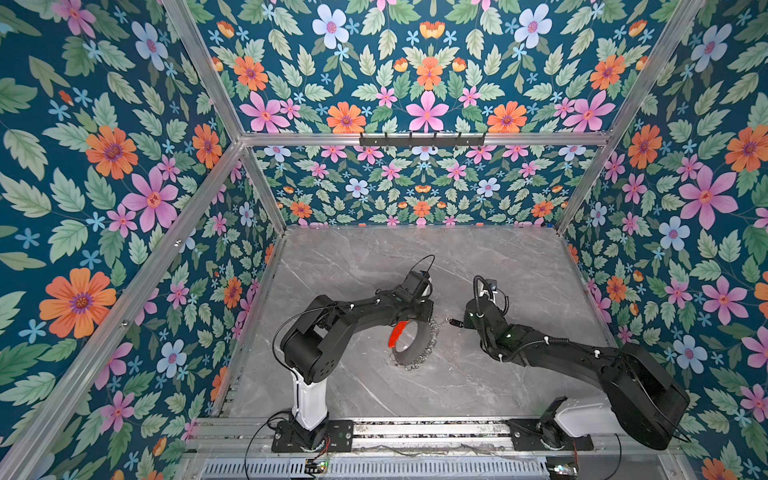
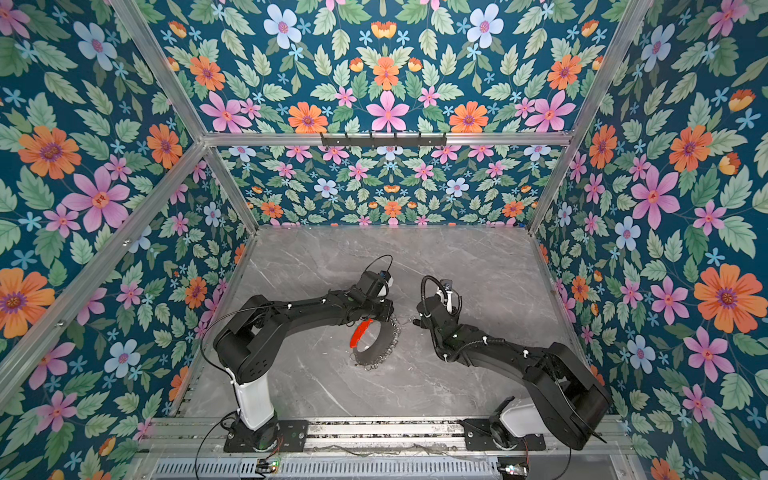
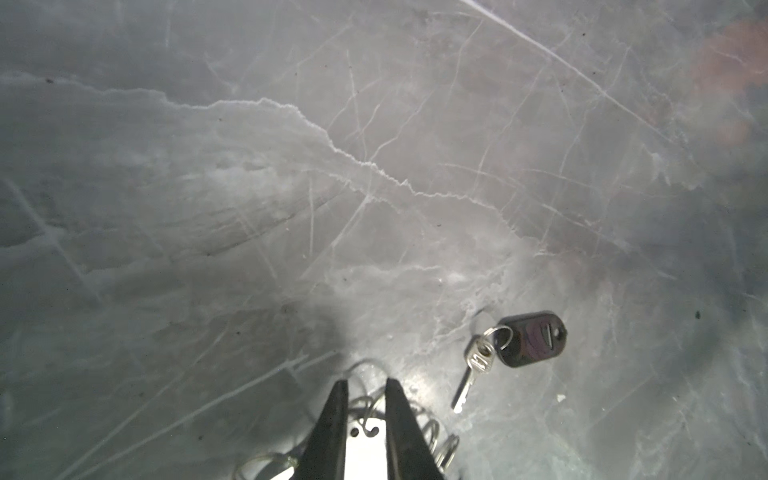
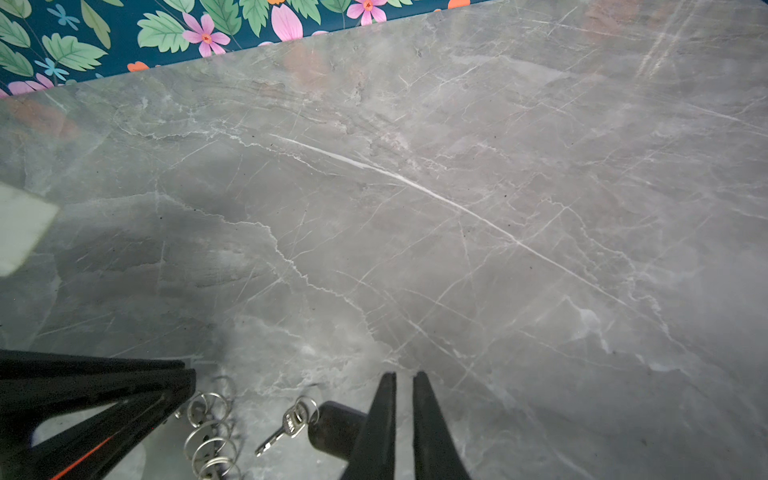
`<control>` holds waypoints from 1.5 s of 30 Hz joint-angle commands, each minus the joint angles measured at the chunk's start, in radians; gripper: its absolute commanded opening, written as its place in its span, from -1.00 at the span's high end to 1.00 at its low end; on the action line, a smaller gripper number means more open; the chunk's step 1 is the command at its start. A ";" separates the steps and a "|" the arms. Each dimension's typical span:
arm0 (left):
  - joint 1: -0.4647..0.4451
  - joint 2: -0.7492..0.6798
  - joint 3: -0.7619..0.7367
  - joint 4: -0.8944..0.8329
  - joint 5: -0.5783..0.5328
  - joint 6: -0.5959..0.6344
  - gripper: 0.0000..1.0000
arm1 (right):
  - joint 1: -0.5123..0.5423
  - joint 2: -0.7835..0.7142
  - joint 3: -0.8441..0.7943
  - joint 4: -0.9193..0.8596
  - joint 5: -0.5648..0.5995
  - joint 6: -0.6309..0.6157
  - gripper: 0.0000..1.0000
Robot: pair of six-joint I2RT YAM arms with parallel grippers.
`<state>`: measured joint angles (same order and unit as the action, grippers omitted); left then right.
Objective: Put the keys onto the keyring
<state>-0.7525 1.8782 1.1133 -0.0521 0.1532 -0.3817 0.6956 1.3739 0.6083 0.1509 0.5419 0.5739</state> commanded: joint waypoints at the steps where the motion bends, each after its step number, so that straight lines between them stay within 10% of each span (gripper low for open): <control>1: 0.006 -0.007 0.005 -0.008 -0.015 0.021 0.58 | 0.001 -0.003 0.007 -0.010 -0.002 0.015 0.76; 45: 0.013 -0.001 -0.046 0.040 0.053 0.001 0.60 | 0.000 0.005 0.013 -0.011 -0.015 0.012 0.71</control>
<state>-0.7399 1.8824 1.0679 -0.0219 0.2058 -0.3870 0.6956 1.3788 0.6144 0.1287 0.5220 0.5735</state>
